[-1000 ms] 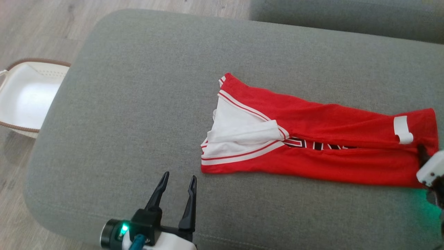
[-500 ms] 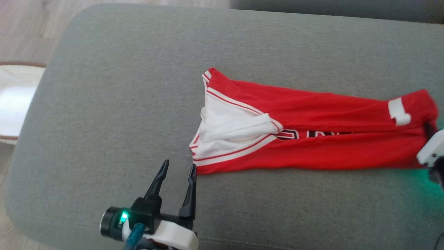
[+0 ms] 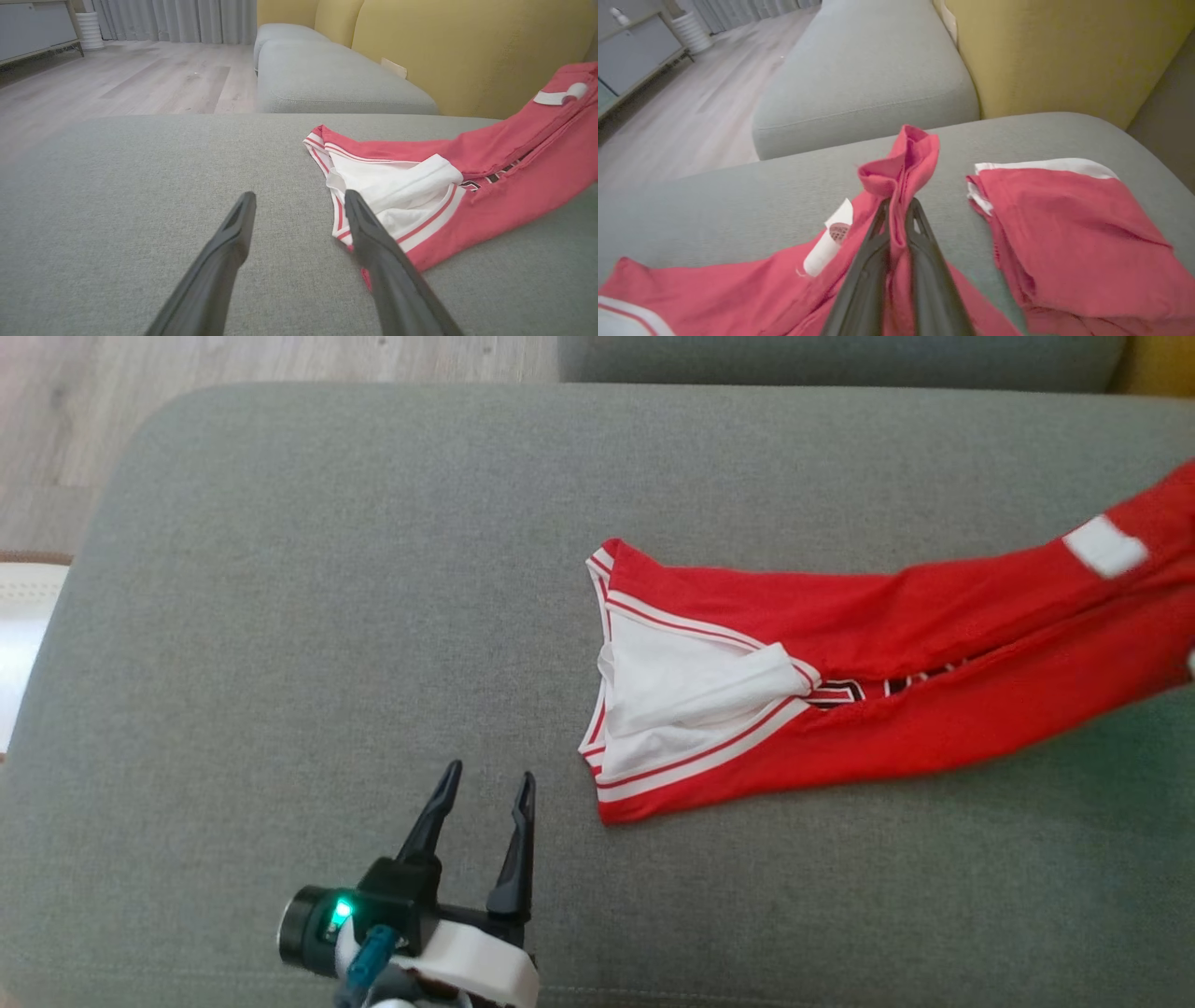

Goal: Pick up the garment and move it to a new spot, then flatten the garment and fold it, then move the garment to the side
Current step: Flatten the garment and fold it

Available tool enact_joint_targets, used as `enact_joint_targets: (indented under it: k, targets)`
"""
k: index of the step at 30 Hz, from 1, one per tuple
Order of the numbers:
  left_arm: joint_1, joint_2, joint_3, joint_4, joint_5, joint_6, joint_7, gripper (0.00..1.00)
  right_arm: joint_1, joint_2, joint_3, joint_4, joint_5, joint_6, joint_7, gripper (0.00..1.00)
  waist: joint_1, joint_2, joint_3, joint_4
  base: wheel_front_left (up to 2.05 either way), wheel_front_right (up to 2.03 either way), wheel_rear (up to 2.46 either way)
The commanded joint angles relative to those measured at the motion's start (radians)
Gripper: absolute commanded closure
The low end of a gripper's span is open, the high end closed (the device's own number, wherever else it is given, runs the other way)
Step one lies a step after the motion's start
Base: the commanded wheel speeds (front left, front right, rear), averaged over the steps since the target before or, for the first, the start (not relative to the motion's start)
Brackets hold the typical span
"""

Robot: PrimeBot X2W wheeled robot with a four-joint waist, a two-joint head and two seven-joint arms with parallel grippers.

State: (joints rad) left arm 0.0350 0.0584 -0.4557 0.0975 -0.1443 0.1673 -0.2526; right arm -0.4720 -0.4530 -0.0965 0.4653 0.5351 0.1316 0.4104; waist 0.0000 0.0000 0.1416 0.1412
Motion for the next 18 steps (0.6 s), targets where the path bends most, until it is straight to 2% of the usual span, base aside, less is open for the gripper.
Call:
enact_joint_targets:
  k: [1,9,15,18]
  targets:
    - [-0.034,-0.008,0.021,-0.026,-0.013,0.004,-0.009,0.0,0.007,-0.003,0.022,-0.064,0.017,-0.001,0.014,1.0,0.0,0.0,-0.009,0.007,0.0,0.0,0.0]
    - [-0.028,-0.008,0.006,-0.011,-0.029,0.0,-0.009,0.0,0.063,0.128,0.098,-0.259,0.062,-0.001,0.105,1.0,0.0,0.0,-0.041,0.071,0.0,0.0,0.0]
    - [-0.022,-0.008,-0.012,-0.001,-0.036,0.0,-0.009,0.0,0.091,0.223,0.169,-0.291,0.055,-0.001,0.131,1.0,0.0,0.0,-0.057,0.128,0.0,0.0,0.0]
    - [-0.02,-0.008,-0.015,0.002,-0.037,0.0,-0.009,0.0,0.099,0.249,0.192,-0.289,0.05,-0.001,0.133,1.0,0.0,0.0,-0.06,0.144,0.0,0.0,0.0]
